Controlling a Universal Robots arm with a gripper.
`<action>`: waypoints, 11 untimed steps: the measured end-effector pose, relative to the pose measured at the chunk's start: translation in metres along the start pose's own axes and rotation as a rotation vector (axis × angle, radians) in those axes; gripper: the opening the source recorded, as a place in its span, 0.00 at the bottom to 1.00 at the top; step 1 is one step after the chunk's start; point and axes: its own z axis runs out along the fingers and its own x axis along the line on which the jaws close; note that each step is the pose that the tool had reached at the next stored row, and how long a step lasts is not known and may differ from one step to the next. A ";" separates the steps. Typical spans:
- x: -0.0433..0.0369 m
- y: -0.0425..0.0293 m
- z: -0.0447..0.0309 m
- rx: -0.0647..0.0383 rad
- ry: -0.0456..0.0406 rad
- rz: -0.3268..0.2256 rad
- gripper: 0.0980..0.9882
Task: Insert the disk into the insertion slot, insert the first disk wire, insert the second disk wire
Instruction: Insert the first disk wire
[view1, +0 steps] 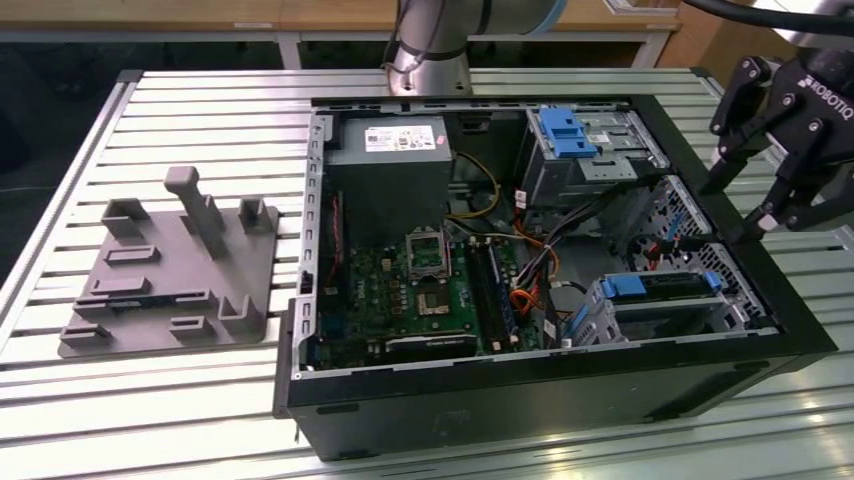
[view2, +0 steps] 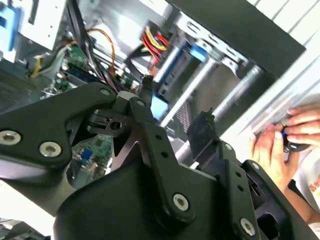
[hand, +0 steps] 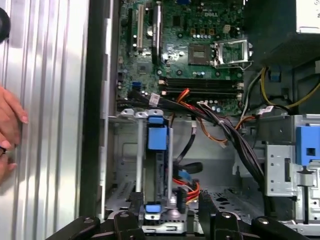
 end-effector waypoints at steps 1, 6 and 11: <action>-0.0037 -0.0014 0.0016 0.000 0.0001 0.000 0.52; -0.0122 -0.0115 0.0076 -0.005 0.0080 0.001 0.52; -0.0149 -0.0181 0.0114 -0.010 0.0305 0.002 0.52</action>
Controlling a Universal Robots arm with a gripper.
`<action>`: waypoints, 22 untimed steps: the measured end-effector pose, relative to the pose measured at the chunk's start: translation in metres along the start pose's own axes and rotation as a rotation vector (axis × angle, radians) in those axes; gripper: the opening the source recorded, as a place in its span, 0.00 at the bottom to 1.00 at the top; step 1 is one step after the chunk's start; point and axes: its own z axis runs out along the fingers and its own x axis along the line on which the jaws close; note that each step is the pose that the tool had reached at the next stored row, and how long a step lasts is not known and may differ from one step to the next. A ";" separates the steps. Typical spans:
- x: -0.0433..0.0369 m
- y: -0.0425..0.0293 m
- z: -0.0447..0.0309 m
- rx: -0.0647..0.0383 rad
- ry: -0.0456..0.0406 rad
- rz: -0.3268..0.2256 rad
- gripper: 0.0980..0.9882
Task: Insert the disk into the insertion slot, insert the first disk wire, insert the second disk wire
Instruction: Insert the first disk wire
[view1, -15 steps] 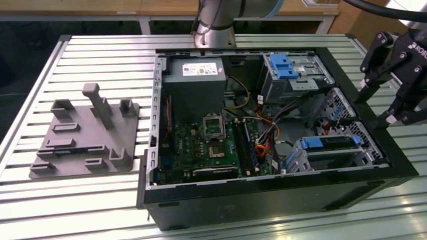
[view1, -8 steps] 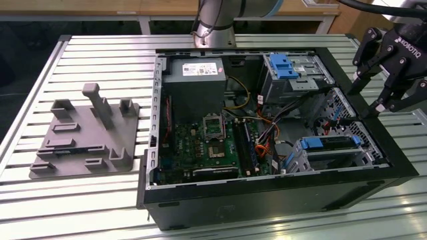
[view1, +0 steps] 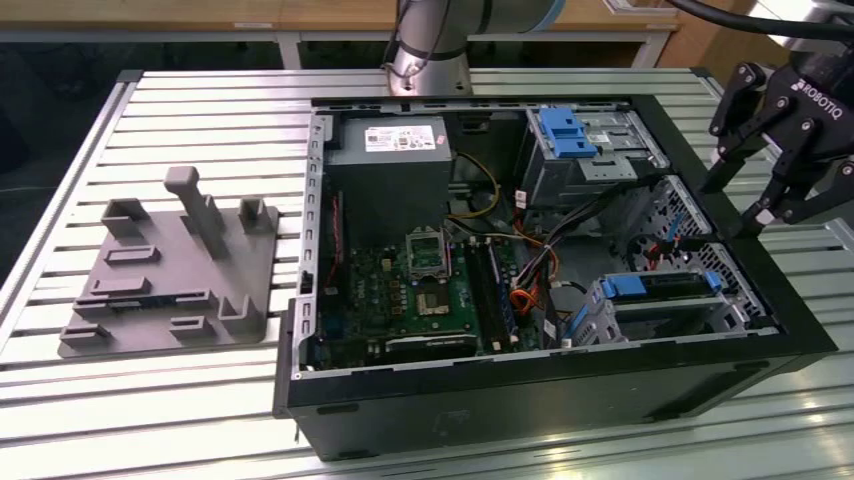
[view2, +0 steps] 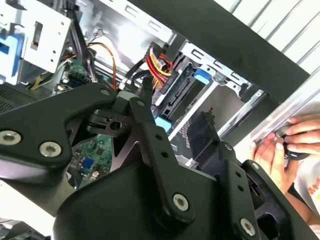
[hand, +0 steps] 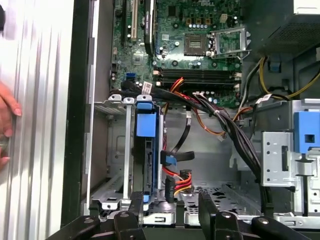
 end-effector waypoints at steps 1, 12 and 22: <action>0.0000 0.0000 0.0006 0.000 0.0079 0.001 0.52; -0.0080 -0.0011 0.0129 -0.001 0.0458 0.053 0.52; -0.0195 -0.0021 0.0240 -0.002 0.0821 0.055 0.43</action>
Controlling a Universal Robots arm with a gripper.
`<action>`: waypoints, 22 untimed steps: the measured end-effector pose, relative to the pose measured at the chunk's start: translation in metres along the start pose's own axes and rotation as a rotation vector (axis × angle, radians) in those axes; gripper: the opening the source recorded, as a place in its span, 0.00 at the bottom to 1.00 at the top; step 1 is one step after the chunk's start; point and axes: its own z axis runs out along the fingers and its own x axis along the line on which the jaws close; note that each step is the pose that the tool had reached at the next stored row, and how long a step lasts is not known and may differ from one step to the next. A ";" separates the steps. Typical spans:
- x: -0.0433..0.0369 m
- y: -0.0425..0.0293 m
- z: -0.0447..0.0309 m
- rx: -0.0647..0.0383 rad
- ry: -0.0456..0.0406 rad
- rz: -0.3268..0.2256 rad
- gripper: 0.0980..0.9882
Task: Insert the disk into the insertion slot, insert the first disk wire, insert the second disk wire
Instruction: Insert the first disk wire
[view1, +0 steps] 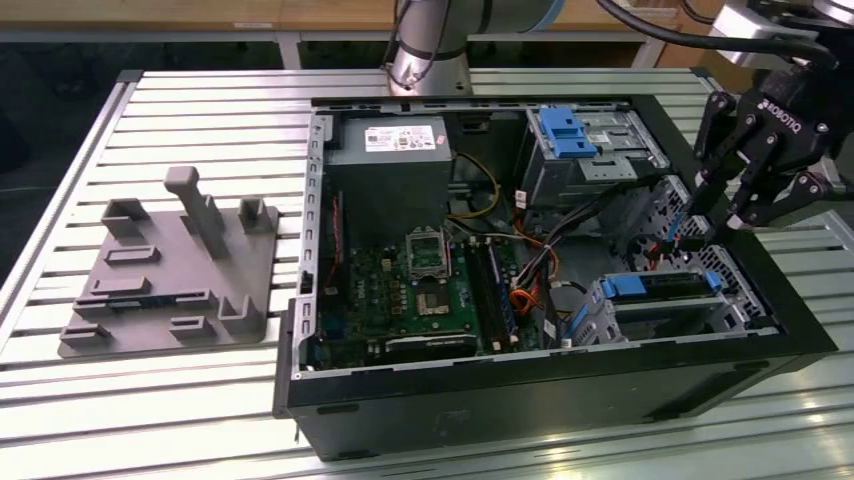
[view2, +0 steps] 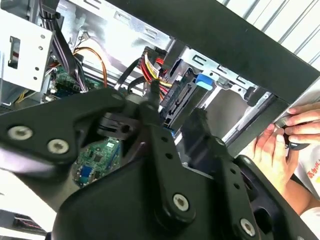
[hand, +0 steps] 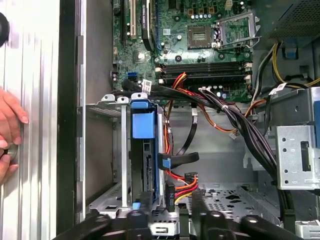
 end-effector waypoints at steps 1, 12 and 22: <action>-0.0009 0.0000 0.0008 0.000 0.0025 0.000 0.36; -0.0050 -0.0019 0.0117 -0.002 0.0149 0.001 0.28; -0.0055 -0.0023 0.0160 -0.002 0.0254 0.002 0.28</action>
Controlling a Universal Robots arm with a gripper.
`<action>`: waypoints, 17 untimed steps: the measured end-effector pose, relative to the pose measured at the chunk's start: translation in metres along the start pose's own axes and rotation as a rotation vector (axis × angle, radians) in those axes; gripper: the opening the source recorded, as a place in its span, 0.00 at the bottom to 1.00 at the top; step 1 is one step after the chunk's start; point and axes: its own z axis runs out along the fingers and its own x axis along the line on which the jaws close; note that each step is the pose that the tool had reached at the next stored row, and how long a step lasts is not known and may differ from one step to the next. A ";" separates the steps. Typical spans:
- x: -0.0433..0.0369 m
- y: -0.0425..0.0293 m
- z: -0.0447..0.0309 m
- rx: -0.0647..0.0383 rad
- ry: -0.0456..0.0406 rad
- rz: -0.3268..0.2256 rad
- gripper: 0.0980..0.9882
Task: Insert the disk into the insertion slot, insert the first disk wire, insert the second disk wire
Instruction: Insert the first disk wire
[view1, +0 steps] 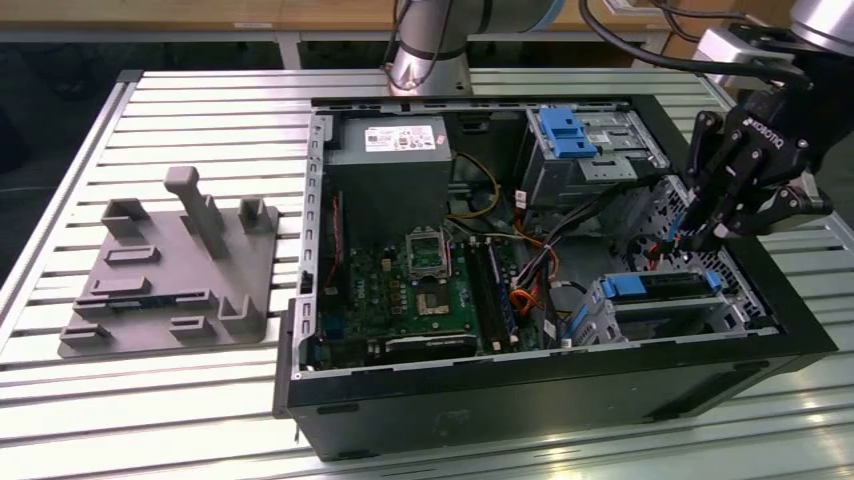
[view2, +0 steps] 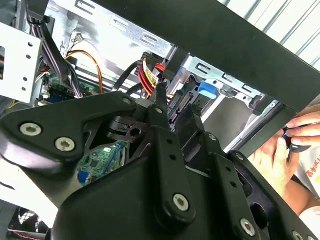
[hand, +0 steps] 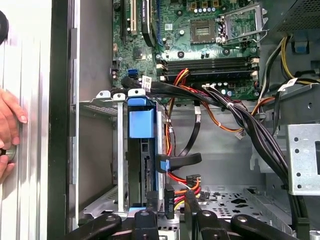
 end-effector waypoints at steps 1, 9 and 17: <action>-0.0001 0.0000 0.0006 0.000 0.0012 0.000 0.28; -0.0014 -0.0002 0.0024 0.000 0.0022 0.003 0.28; -0.0028 -0.0002 0.0042 -0.001 0.0018 0.009 0.07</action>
